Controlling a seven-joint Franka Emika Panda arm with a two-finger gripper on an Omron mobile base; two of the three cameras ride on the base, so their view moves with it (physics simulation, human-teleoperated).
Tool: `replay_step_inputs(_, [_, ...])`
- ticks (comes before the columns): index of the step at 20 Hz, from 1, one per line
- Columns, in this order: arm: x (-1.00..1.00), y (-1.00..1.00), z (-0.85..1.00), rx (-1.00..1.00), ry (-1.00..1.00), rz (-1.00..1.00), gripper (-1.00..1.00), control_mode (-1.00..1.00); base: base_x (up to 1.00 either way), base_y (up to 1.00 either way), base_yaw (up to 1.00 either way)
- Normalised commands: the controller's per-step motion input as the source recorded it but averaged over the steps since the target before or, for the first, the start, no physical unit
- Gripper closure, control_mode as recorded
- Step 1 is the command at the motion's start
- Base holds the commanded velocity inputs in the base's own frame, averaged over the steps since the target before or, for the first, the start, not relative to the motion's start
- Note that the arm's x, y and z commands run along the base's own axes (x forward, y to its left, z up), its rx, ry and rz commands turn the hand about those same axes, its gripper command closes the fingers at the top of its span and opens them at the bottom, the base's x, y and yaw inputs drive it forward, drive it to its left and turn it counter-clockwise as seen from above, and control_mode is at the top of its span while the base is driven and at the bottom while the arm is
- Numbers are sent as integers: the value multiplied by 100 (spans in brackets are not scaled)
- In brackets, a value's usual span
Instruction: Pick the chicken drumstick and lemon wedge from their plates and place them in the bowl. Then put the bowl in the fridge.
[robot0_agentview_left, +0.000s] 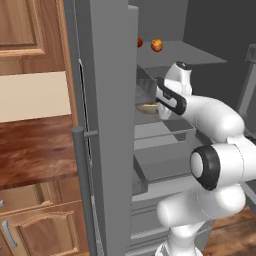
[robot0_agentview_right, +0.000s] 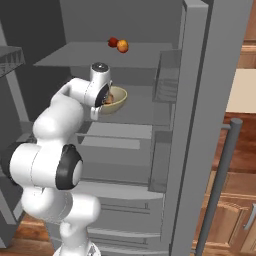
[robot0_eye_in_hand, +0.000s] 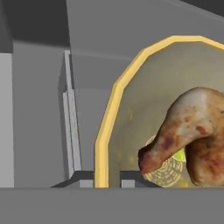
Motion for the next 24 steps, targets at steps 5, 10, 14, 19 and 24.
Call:
replay_step_inputs(5, [30, 4, -27, 0, -7, 0, 100, -100, 0, 0, 0])
replay_step_inputs(10, [8, 2, -14, 1, -20, 0, -100, -100, 0, 0, 0])
replay_step_inputs(14, [-16, 2, 30, 8, -25, 0, -100, -100, 0, 0, 0])
replay_step_inputs(19, [-68, 0, 28, 3, -21, 0, -100, -100, 0, 0, 0])
replay_step_inputs(24, [-86, 0, 27, 0, -1, 0, -100, -100, 0, 0, 0])
